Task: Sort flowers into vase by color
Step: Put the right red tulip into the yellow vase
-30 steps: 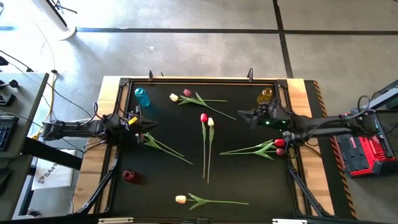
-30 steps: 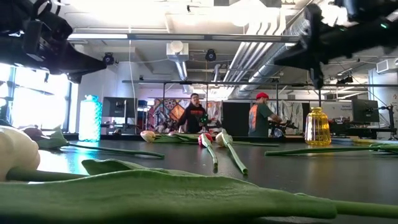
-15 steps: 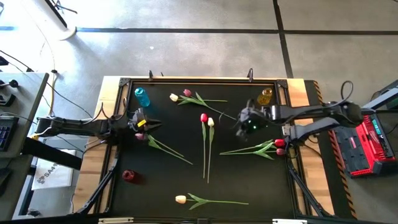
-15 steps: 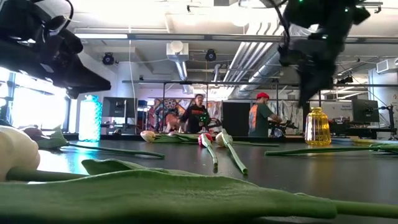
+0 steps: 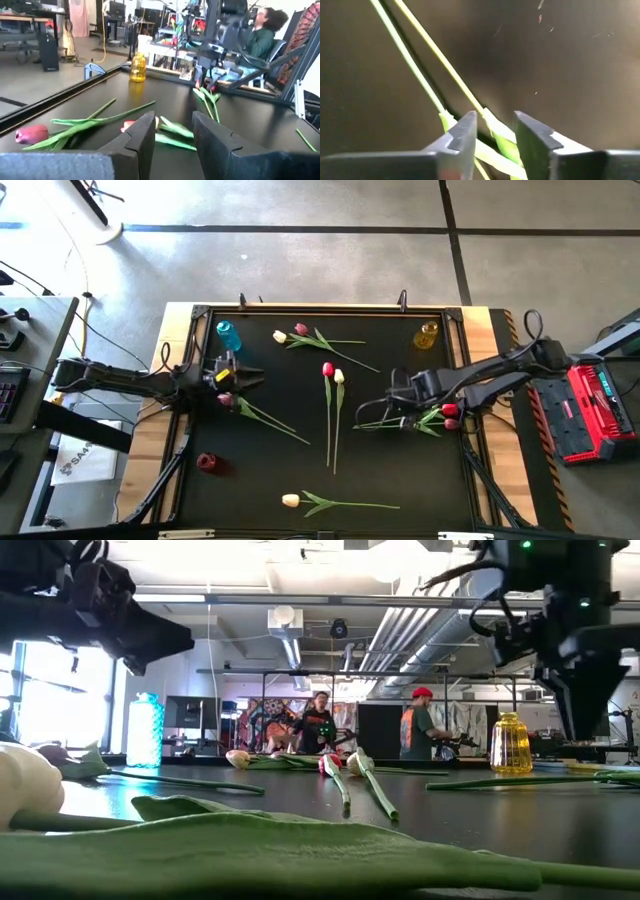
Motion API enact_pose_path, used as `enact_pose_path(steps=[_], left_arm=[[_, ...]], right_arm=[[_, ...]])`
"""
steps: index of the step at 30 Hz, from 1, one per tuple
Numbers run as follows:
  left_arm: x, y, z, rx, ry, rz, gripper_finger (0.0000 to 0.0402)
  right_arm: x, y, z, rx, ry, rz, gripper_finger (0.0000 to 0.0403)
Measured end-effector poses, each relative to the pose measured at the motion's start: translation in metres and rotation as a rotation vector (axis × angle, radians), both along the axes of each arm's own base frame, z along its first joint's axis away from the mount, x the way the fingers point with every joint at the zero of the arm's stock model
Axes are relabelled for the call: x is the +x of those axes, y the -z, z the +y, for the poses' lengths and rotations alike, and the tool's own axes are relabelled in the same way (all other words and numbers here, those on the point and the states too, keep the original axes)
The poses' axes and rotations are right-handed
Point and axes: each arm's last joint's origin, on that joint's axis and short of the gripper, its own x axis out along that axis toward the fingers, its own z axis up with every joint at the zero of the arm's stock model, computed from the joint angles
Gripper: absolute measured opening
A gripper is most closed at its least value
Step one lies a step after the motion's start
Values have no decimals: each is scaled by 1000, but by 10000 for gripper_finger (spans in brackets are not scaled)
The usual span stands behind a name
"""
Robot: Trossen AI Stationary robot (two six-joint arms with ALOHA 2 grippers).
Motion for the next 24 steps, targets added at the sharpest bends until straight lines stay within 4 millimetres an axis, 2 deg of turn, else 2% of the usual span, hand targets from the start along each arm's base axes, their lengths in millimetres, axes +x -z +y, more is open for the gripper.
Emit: enact_pose_path(steps=[4,9,16,24], left_arm=[[2,3,0,-15,-6,21,120],[5,7,2,-33,-70,47,120],[8,3,3,11,-96,8,120],[16,15,2,-34,-90,109,120]], right_arm=[[-8,18,6,-26,5,-8,155],[-18,36,11,-26,38,-5,156],[-27,46,9,-49,28,25,124],[-24,46,9,-70,-7,2,57]])
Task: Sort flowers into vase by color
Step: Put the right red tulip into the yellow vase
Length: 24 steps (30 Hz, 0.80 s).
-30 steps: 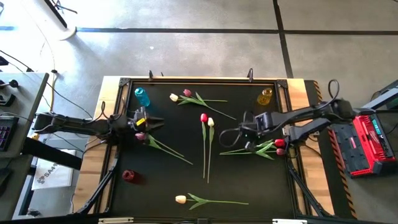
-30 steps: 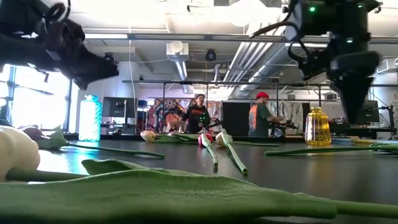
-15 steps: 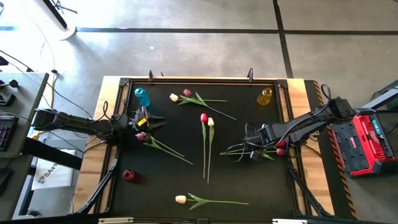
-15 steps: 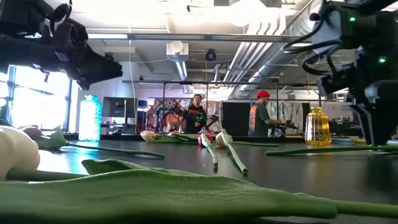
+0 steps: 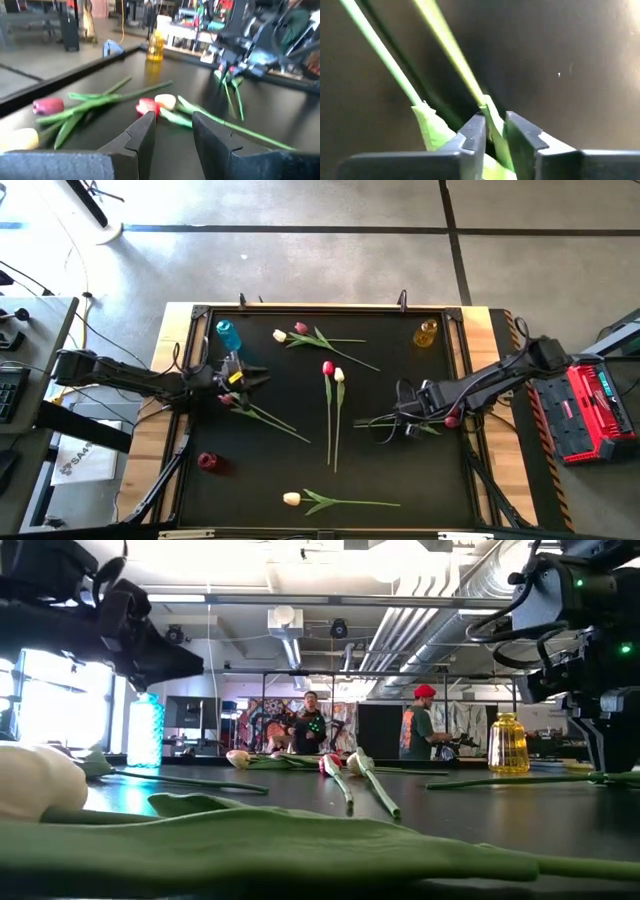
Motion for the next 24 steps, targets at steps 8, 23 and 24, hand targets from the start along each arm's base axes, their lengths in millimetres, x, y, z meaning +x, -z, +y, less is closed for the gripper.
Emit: enact_pose_path(steps=[8,23,24], left_arm=[[32,-17,-3,-31,83,91,120],[114,-49,-10,283,239,364,120],[118,-50,-11,316,246,370,120]], right_arm=[[28,-31,5,-5,-50,-143,14],[79,-70,-20,336,348,-535,8],[82,-72,-21,371,362,-562,7]])
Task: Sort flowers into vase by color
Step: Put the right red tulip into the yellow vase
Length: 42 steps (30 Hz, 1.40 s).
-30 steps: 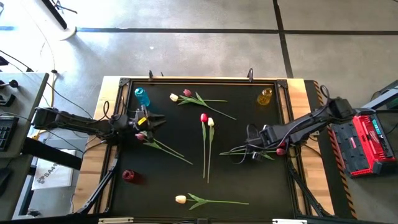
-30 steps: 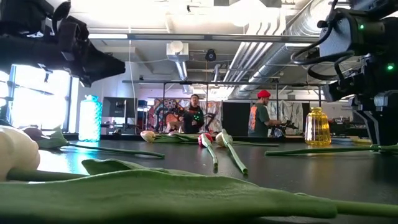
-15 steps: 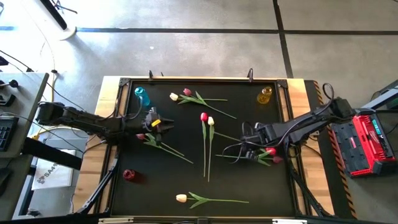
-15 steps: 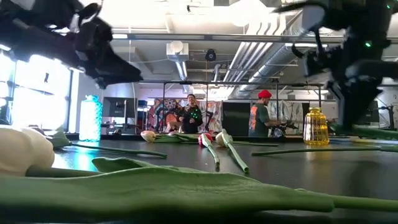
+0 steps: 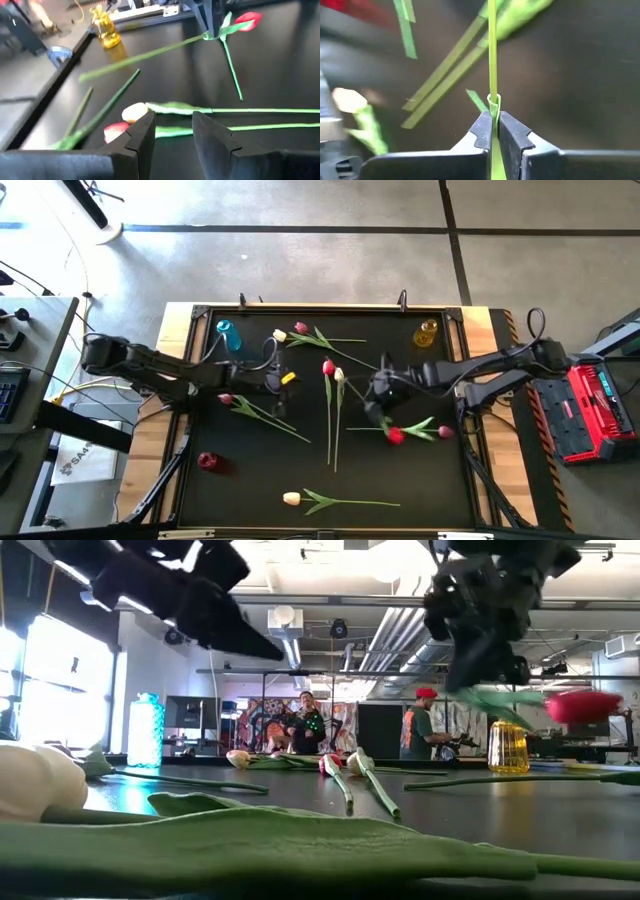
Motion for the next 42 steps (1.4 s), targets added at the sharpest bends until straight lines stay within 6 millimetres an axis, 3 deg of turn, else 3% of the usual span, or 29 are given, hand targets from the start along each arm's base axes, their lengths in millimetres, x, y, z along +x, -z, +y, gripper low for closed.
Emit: enact_pose_path(steps=[7,14,19,23,29,34,42], left_arm=[[23,4,-12,342,49,93,124],[48,6,-20,600,62,126,173],[69,3,-20,686,56,94,206],[84,1,-21,716,62,95,207],[97,12,-22,787,103,151,186],[100,20,-21,816,35,200,156],[100,21,-22,784,-21,200,68]], right_arm=[[8,-6,-13,116,45,-85,2],[11,-9,-19,125,65,-130,1],[15,-13,-18,154,38,-190,1],[15,-12,-18,165,52,-178,1],[16,-14,-16,171,37,-199,1],[16,-14,-12,176,21,-199,1],[17,-15,-13,82,-57,-237,8]])
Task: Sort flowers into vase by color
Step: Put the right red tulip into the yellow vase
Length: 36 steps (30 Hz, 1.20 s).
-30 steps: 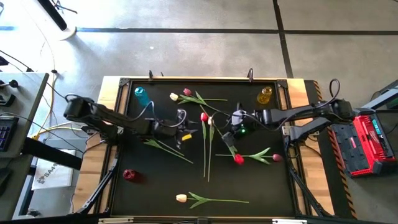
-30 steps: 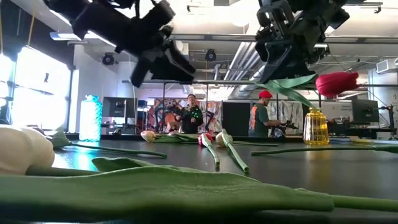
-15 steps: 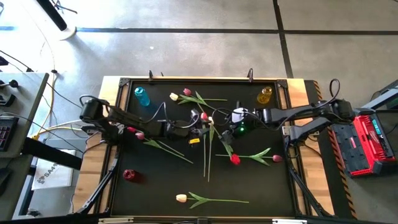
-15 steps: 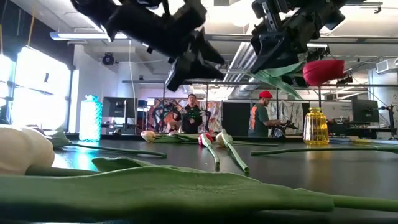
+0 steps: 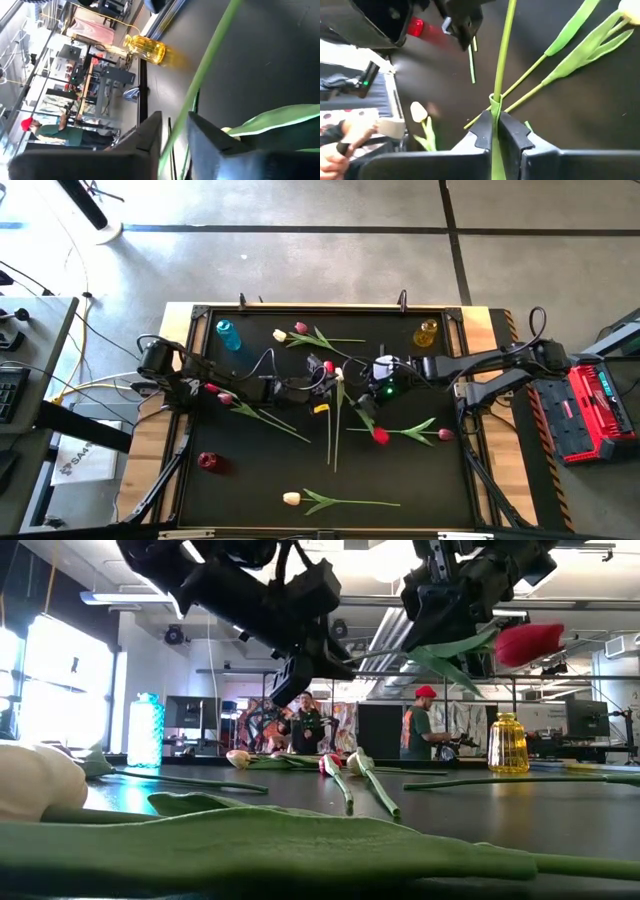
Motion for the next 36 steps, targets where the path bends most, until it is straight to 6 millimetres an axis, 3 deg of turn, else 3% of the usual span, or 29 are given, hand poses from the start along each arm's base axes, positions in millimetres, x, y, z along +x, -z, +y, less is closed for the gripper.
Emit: enact_pose_path(steps=[4,8,12,15,18,25,36], left_arm=[[-1,2,-1,-21,5,8,14],[-1,3,-1,-69,1,-5,8],[0,1,2,-174,-6,-57,3],[2,-1,9,-331,1,-133,3],[2,9,18,-497,23,-116,1],[3,5,46,-735,-12,-204,0],[2,0,75,-895,-28,-302,0]], right_arm=[[1,0,-1,-85,-29,-24,42],[4,-11,0,-172,-98,-112,88],[6,-46,6,-275,-137,-223,120],[4,-73,12,-436,-99,-256,129],[1,-106,16,-630,-31,-278,130],[-12,-136,39,-987,33,-236,130],[-51,-127,48,-1078,235,-23,130]])
